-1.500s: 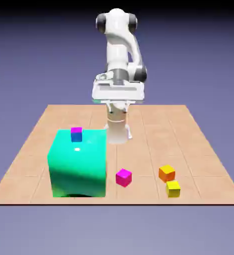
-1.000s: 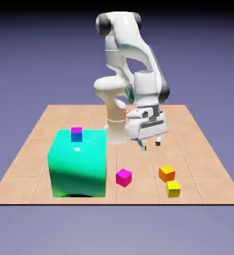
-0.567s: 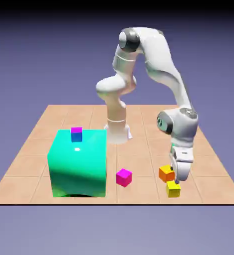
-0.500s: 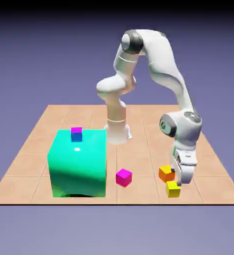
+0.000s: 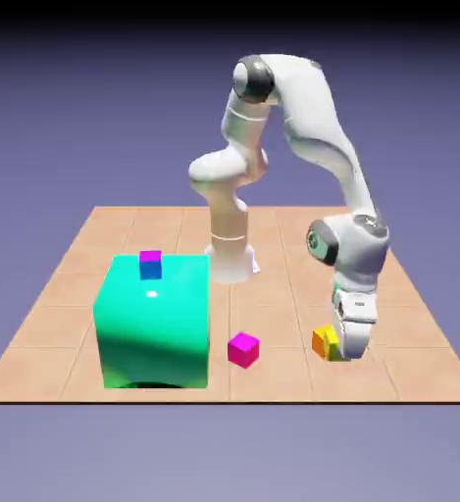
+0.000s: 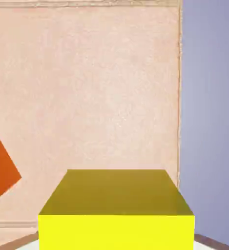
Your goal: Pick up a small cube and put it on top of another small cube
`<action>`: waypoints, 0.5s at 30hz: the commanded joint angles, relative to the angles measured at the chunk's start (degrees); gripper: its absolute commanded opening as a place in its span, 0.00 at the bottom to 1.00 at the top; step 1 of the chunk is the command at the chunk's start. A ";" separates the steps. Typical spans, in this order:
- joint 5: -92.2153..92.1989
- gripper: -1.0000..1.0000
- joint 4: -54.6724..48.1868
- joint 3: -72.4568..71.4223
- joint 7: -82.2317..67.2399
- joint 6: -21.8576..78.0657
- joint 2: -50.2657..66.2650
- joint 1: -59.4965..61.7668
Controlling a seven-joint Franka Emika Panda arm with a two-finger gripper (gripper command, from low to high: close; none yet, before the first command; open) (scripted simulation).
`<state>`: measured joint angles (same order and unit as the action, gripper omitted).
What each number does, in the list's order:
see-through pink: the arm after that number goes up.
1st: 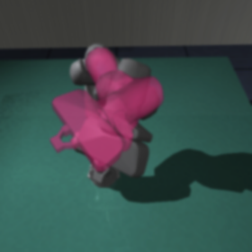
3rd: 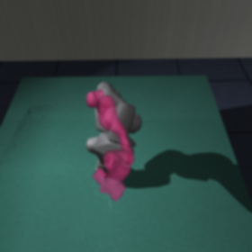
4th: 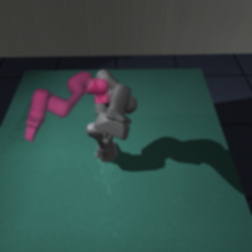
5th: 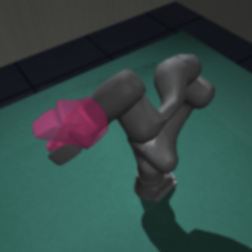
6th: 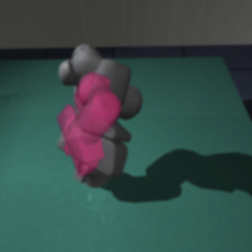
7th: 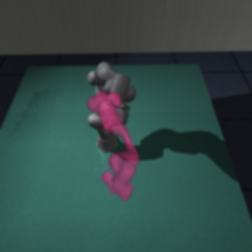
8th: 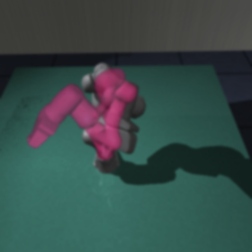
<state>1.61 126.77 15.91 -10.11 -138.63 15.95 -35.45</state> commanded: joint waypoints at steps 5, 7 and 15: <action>2.39 0.00 1.66 1.27 10.79 9.06 -10.38 10.38; 3.31 0.00 2.32 1.77 15.07 12.71 -14.54 14.53; 6.99 0.00 4.98 3.79 32.23 27.29 -31.15 31.14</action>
<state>8.44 131.75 19.71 22.06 -111.32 -15.20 -4.30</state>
